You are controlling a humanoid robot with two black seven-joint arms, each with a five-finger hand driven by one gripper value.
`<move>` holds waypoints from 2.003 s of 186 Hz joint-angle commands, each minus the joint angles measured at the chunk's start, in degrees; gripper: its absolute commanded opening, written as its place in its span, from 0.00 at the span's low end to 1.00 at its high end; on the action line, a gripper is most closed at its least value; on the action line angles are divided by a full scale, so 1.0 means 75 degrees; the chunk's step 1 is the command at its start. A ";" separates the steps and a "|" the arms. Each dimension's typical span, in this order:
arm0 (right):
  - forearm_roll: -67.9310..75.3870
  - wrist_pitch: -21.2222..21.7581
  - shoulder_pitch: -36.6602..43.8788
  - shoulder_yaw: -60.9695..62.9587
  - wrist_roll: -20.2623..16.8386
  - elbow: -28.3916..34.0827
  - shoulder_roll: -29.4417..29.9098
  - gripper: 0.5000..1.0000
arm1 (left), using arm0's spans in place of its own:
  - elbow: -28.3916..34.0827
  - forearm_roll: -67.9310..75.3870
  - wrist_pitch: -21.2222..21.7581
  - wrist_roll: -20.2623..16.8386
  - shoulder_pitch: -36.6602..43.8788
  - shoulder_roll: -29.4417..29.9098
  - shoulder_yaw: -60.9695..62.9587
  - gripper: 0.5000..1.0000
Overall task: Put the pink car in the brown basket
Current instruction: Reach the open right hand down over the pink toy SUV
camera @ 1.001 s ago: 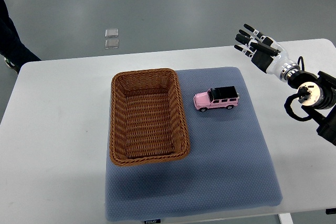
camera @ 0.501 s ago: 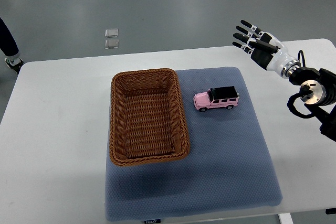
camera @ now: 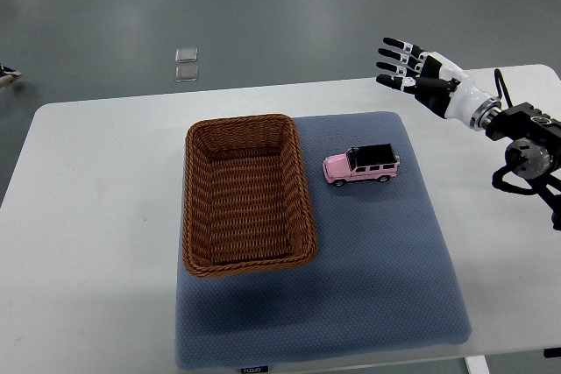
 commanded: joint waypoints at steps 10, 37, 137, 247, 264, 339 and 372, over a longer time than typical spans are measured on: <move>-0.1305 0.0222 0.0050 0.0003 0.0284 0.0167 -0.0208 0.82 | 0.0000 0.0001 -0.0004 -0.0001 0.0001 0.0000 -0.0008 1.00; -0.2652 0.0222 0.0038 0.0003 0.0647 0.0355 -0.0489 0.82 | 0.0000 0.0001 -0.0004 -0.0001 0.0001 0.0000 0.0003 1.00; -0.6063 0.0117 0.0050 -0.0630 0.0706 0.1093 -0.0513 0.82 | 0.0000 0.0001 -0.0004 -0.0001 0.0001 0.0000 0.0003 1.00; -0.7070 -0.0598 0.1468 -0.2797 0.0636 0.1116 -0.0595 0.83 | 0.0000 0.0001 0.0007 -0.0001 0.0001 0.0000 0.0003 1.00; -0.7141 -0.0645 0.1562 -0.3126 0.0624 0.1093 -0.0536 0.83 | 0.0000 0.0001 -0.0004 -0.0001 0.0001 0.0000 -0.0008 1.00; -0.7141 -0.0950 0.1456 -0.3208 0.0601 0.0753 -0.0489 0.82 | 0.0000 0.0001 -0.0004 -0.0001 0.0001 0.0000 0.0003 1.00; -0.7141 -0.1055 0.1444 -0.3208 0.0601 0.0671 -0.0442 0.82 | 0.0000 0.0001 0.0007 -0.0001 0.0001 0.0000 -0.0008 1.00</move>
